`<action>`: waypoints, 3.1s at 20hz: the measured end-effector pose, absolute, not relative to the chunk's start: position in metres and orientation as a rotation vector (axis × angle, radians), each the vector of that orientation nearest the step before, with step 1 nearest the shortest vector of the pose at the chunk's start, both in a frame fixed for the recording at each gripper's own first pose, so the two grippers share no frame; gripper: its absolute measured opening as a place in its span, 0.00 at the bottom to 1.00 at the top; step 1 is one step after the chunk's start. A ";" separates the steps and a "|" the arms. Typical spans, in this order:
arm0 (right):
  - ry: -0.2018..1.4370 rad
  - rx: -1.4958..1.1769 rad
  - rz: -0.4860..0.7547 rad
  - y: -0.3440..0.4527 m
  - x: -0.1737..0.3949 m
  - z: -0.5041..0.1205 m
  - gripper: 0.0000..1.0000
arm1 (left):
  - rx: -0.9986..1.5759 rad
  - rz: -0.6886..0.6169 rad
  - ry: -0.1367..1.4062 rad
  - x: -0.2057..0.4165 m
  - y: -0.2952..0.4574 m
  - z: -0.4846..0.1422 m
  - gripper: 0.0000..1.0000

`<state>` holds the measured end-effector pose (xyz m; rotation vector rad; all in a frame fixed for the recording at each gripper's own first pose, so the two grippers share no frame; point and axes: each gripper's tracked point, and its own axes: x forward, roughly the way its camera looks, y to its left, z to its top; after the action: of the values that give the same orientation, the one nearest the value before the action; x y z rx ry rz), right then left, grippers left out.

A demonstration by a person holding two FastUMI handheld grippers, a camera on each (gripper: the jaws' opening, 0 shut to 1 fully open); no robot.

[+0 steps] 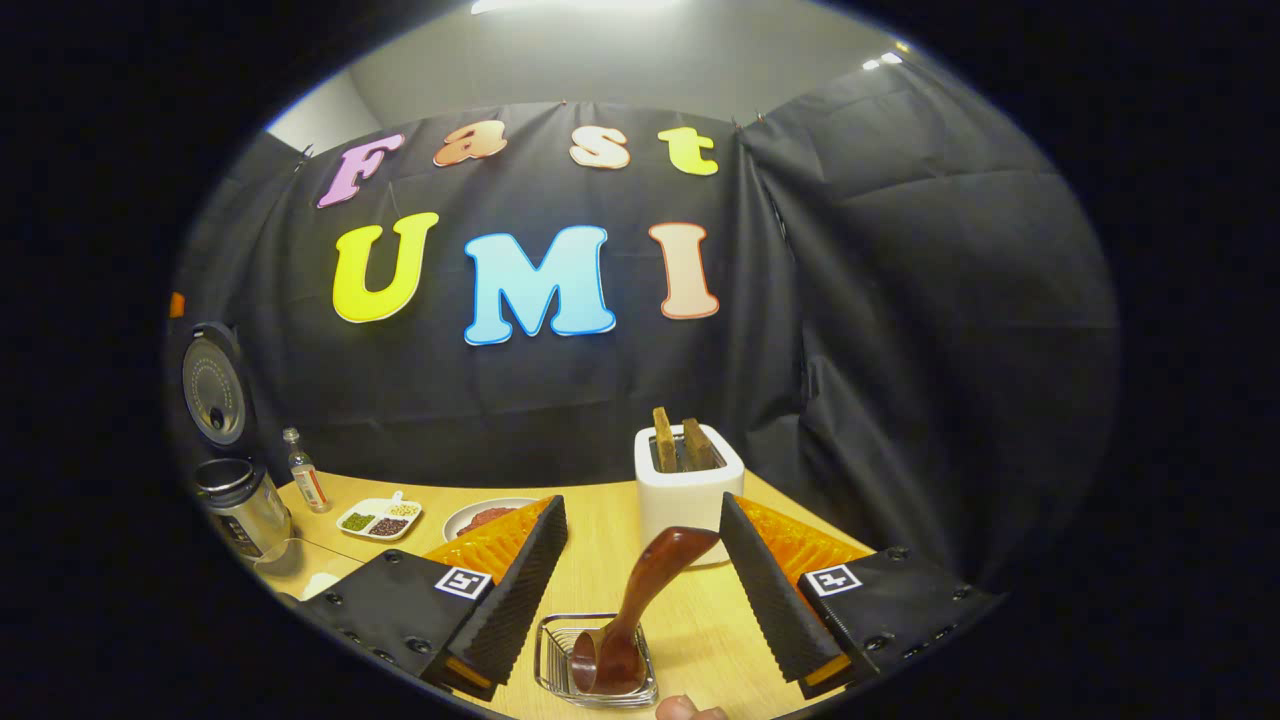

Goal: Close the left gripper, press the button to open the rice cooker; take a wooden spoon from the chopstick holder with the right hand, scoop a spoonful of rice and pour it into the rice cooker, then put the wooden spoon back into the chopstick holder.

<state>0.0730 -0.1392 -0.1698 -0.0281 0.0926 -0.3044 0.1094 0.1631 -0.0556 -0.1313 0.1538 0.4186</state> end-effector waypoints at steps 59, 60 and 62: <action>0.213 -0.154 -0.070 -0.034 -0.032 -0.271 0.99 | -0.029 0.265 0.662 0.061 0.073 -0.281 0.99; 0.213 -0.153 -0.066 -0.033 -0.032 -0.272 0.99 | -0.024 0.260 0.663 0.059 0.072 -0.283 0.99; 0.219 -0.150 -0.056 -0.029 -0.031 -0.277 0.99 | -0.019 0.251 0.665 0.058 0.072 -0.283 0.97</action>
<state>-0.0311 -0.0288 -0.2766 -0.1503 0.2188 -0.0562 0.0580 0.0721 -0.2828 -0.0189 0.6651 0.2510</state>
